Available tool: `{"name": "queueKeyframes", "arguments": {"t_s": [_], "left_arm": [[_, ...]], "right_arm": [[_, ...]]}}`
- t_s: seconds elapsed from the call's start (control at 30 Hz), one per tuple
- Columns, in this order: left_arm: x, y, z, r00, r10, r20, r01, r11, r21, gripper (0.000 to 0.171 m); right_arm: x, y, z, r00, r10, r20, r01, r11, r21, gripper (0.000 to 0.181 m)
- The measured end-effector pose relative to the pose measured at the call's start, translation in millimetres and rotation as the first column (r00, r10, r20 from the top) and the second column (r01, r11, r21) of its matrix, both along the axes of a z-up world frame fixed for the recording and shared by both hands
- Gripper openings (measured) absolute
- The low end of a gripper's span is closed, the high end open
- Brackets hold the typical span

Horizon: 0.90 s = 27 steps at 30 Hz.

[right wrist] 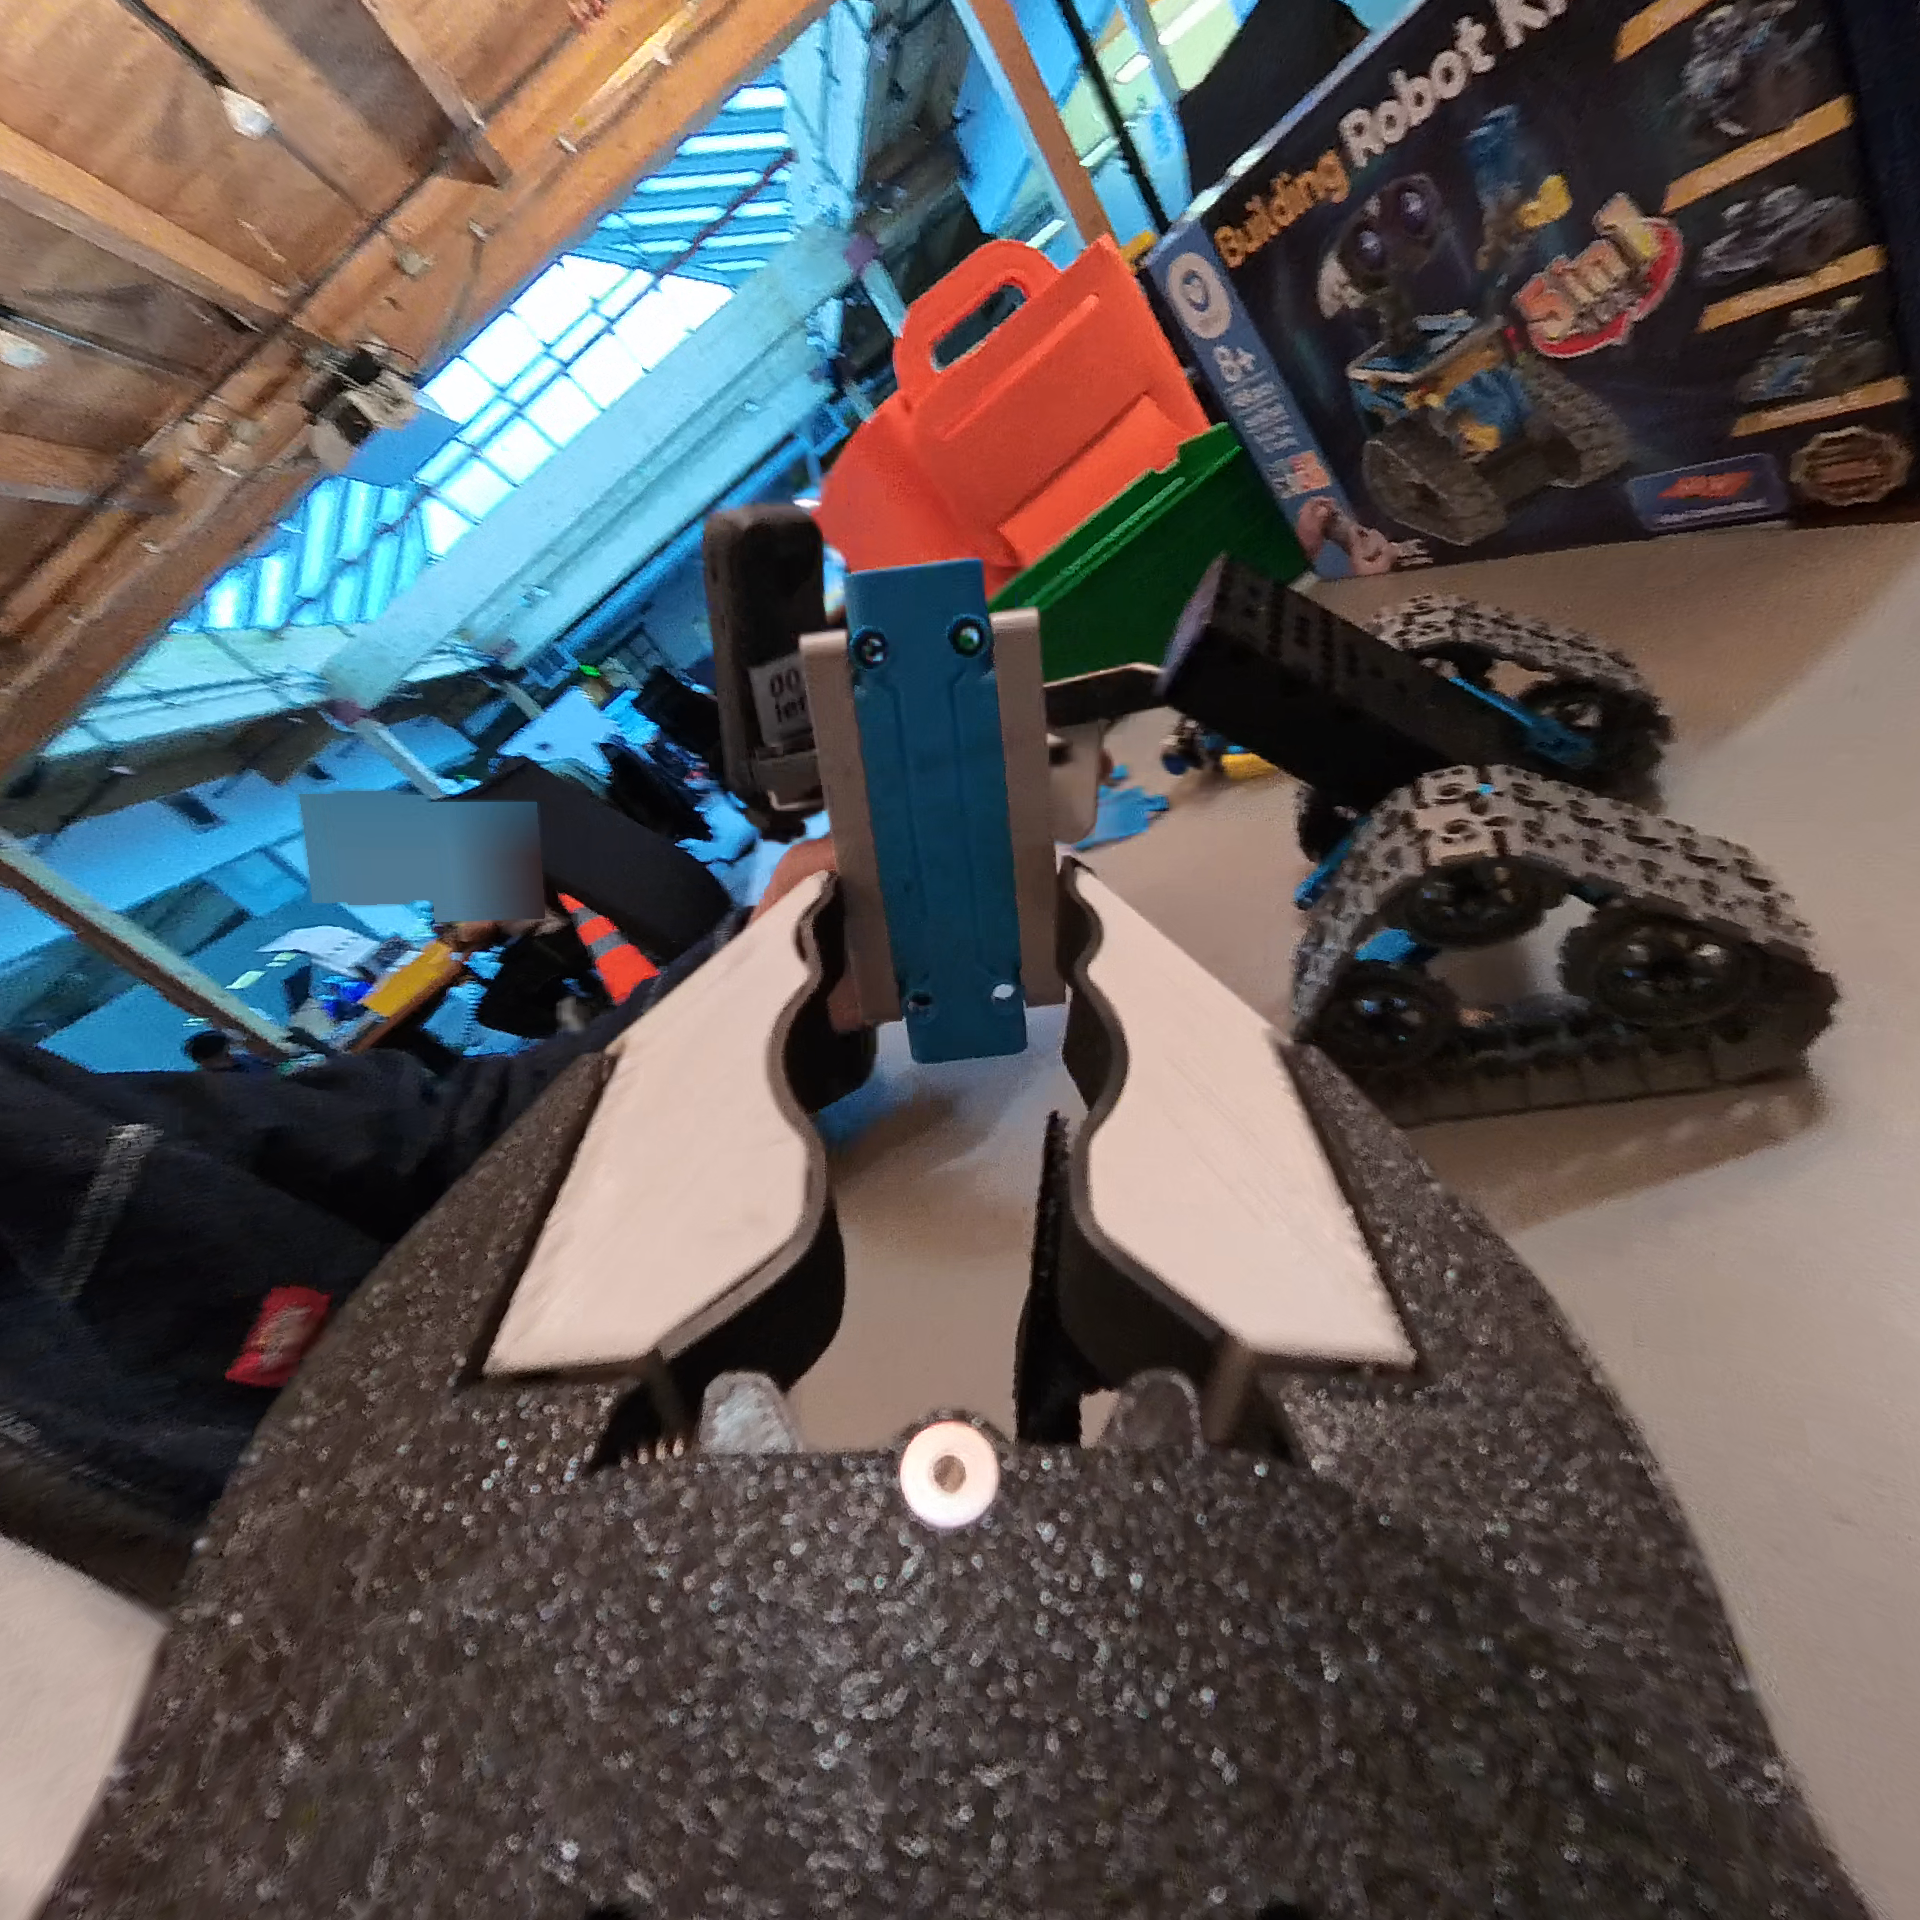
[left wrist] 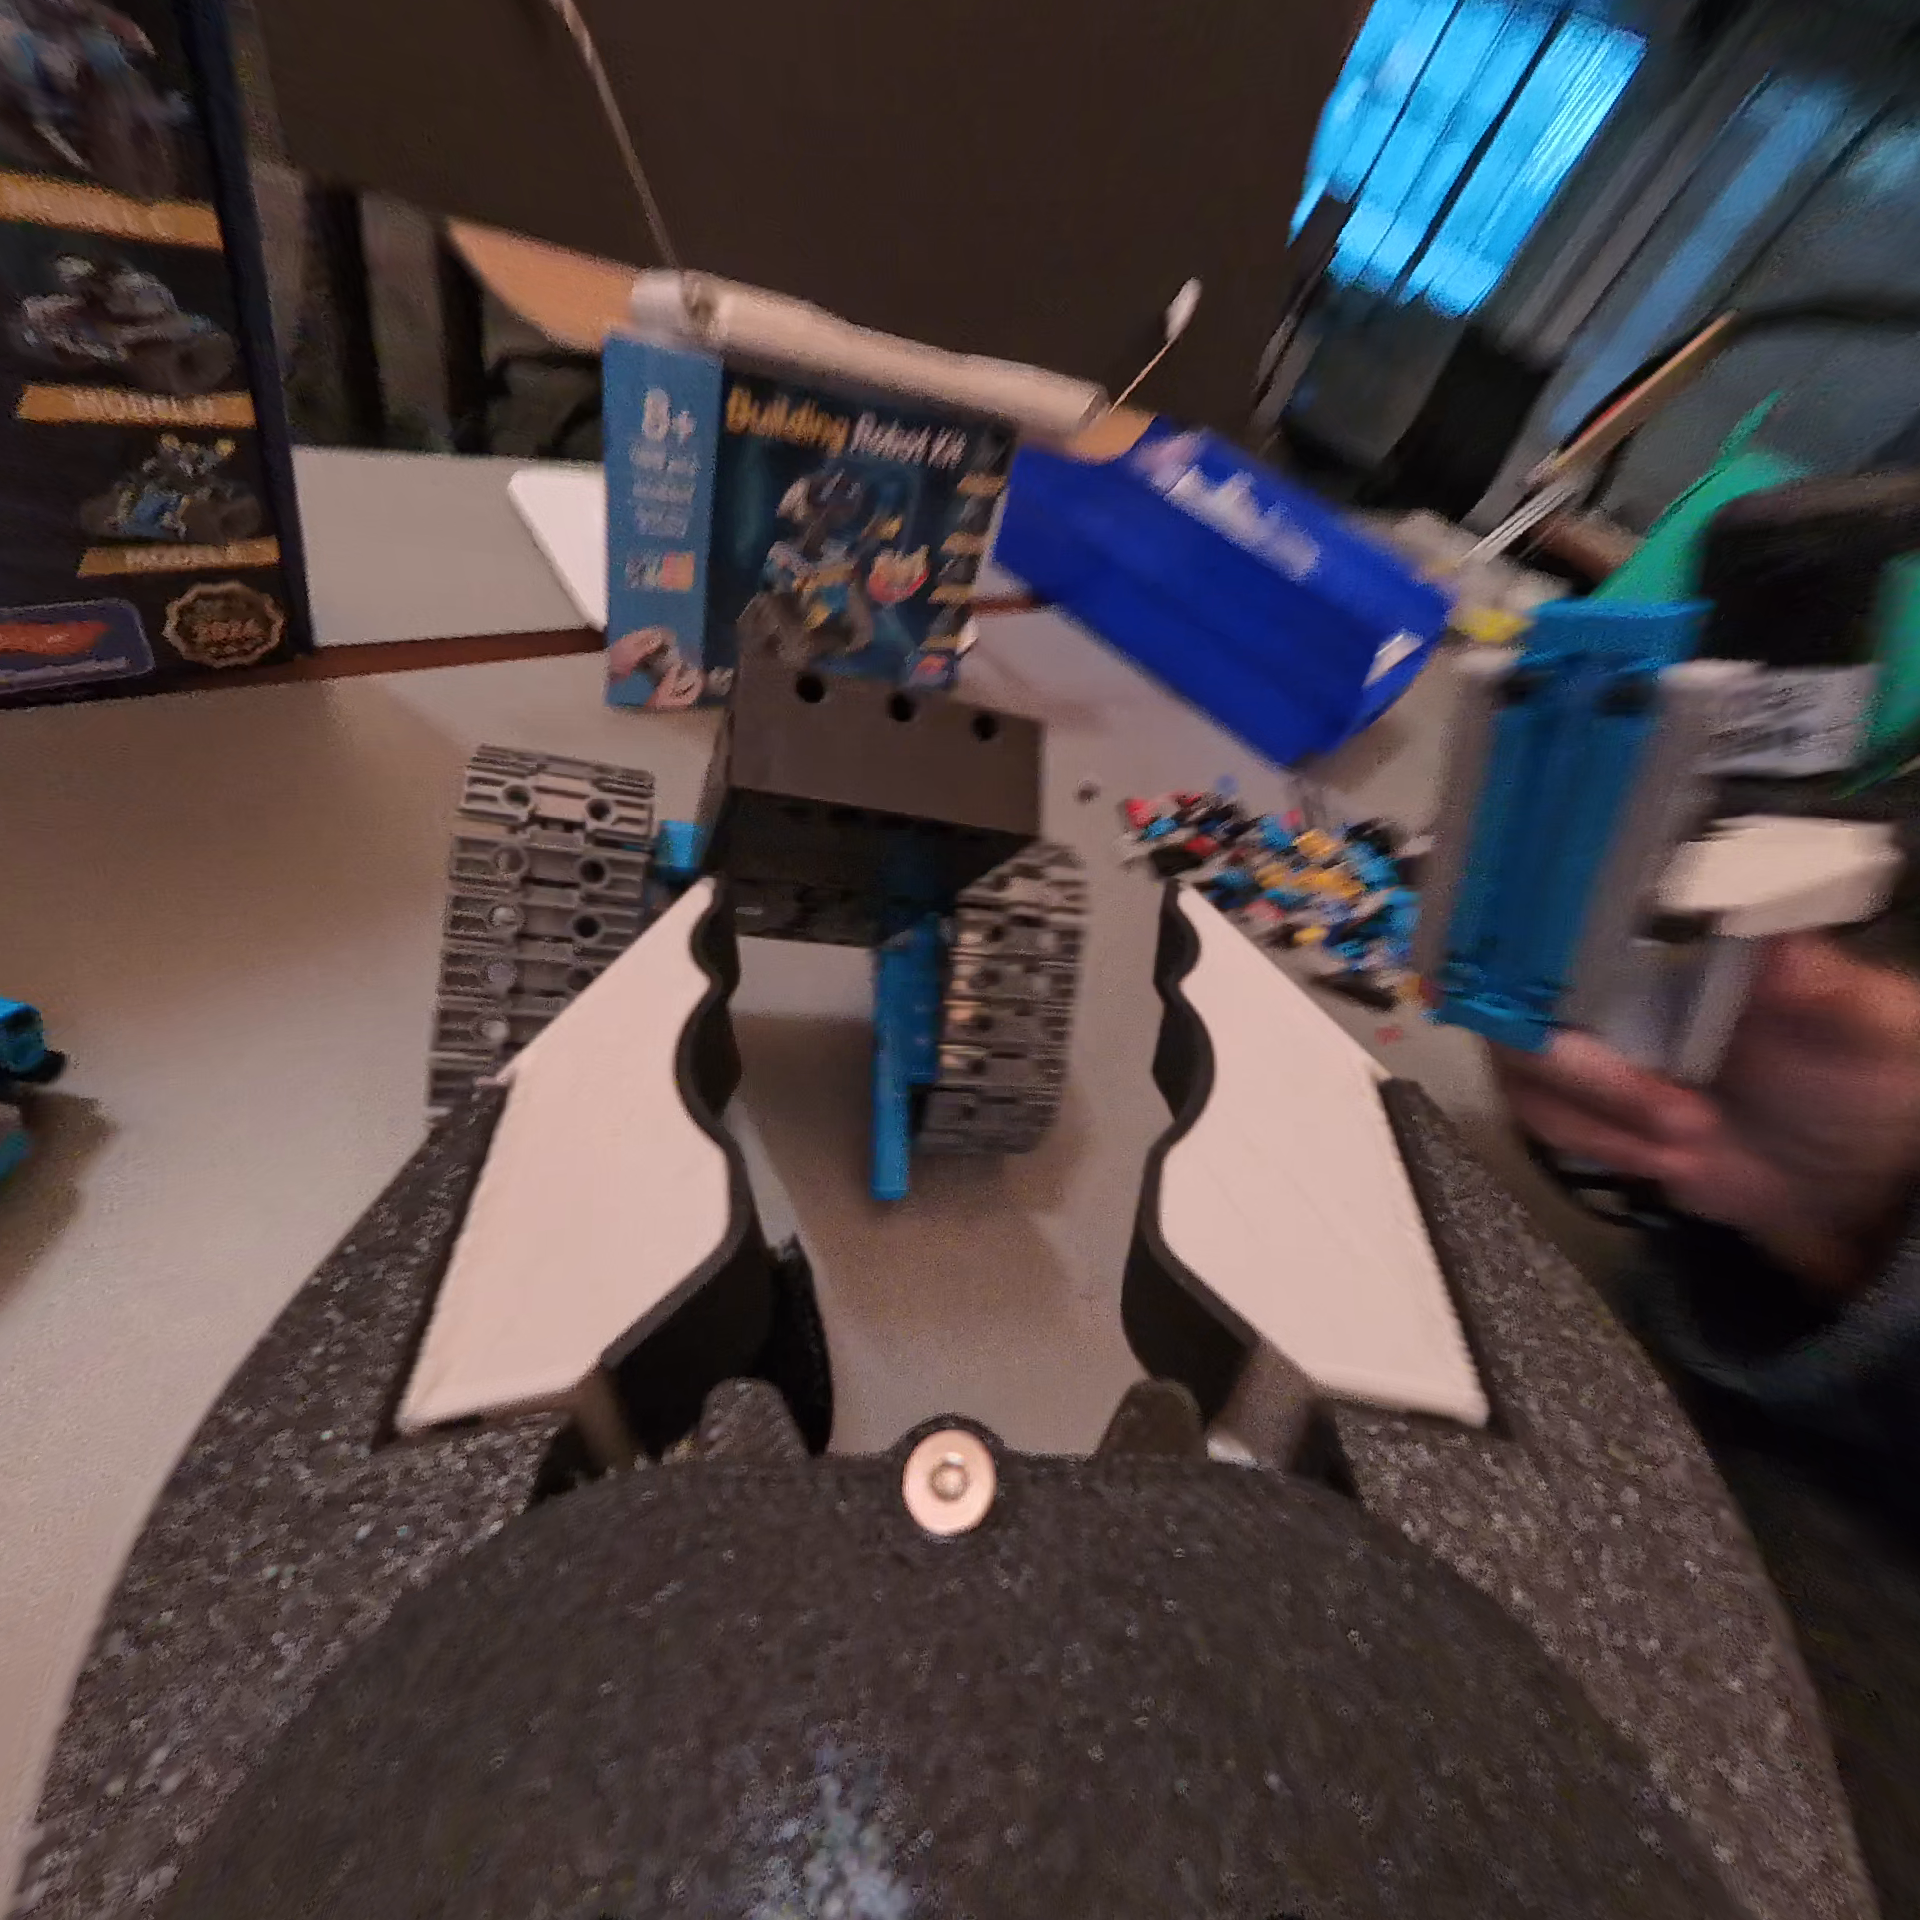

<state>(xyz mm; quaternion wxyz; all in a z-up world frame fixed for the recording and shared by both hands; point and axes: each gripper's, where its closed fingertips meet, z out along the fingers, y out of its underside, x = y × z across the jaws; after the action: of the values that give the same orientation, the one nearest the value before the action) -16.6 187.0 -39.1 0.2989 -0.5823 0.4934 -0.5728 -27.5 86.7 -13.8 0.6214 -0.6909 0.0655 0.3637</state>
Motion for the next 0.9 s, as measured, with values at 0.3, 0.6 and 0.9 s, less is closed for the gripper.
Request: {"name": "queueKeyframes", "arguments": {"t_s": [0.3, 0.6, 0.9], "left_arm": [[-61, -70, 69, 0.887, -0.266, 0.377, 0.050, 0.868, 0.493, 0.031], [-58, -89, 43, 0.900, -0.345, 0.266, 0.091, 0.746, 0.660, 0.024], [-59, -92, 39, 0.897, -0.365, 0.248, 0.112, 0.732, 0.672, 0.004]], "right_arm": [[-61, -10, 3, 0.797, 0.423, -0.431, -0.444, 0.894, 0.056, 0.039], [-60, -7, -15, 0.814, 0.388, -0.434, -0.446, 0.894, -0.037, 0.039], [-67, -9, -17, 0.808, 0.409, -0.423, -0.474, 0.879, -0.056, 0.040]]}}
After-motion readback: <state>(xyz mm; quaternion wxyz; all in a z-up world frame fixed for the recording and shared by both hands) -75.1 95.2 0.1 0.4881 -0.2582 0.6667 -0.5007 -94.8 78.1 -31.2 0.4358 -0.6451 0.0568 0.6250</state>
